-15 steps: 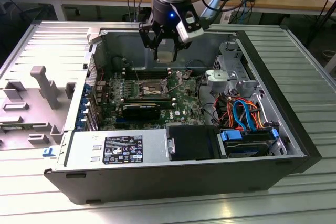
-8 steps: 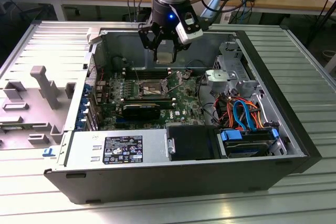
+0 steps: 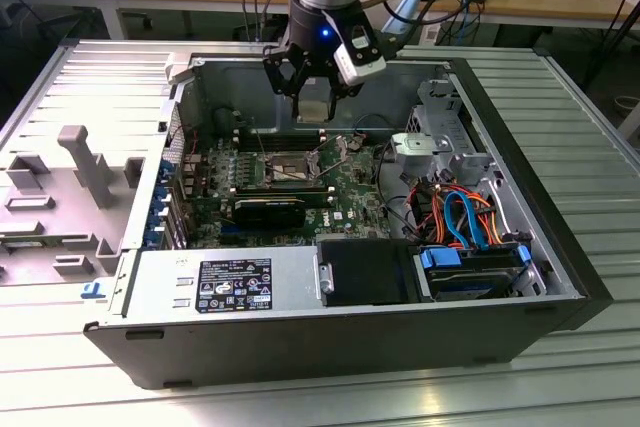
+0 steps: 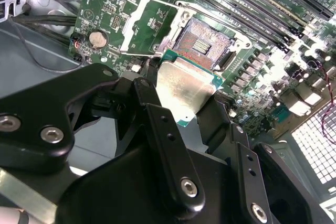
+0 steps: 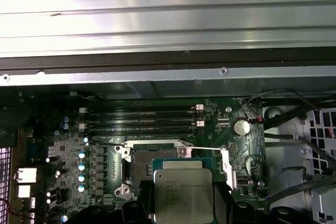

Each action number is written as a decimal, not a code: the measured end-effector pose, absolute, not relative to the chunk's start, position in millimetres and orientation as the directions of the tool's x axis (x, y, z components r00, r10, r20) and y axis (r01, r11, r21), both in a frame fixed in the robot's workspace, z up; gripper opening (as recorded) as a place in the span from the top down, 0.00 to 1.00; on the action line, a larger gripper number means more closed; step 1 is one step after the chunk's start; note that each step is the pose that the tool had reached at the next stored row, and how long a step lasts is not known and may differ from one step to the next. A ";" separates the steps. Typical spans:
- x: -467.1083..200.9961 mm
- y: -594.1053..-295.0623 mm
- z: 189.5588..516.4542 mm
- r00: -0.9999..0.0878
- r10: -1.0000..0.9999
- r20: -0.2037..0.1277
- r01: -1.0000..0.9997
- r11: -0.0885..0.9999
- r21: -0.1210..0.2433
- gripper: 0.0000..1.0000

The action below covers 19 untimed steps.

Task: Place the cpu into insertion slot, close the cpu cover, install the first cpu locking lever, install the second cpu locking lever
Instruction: 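Place the cpu into insertion slot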

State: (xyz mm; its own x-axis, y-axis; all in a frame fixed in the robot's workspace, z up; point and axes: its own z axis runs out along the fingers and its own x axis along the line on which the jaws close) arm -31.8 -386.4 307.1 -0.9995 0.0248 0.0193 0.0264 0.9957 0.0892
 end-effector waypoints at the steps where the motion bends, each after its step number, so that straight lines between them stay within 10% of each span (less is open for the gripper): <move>1: -31.9 -386.5 307.0 -1.000 0.025 0.019 0.026 0.996 0.089 0.46; 19: -32.5 -387.3 303.6 -1.000 0.025 0.019 0.026 0.996 0.088 0.46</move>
State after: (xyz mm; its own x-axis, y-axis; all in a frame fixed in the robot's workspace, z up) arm -32.5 -387.3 303.6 -0.9995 0.0248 0.0193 0.0264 0.9958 0.0876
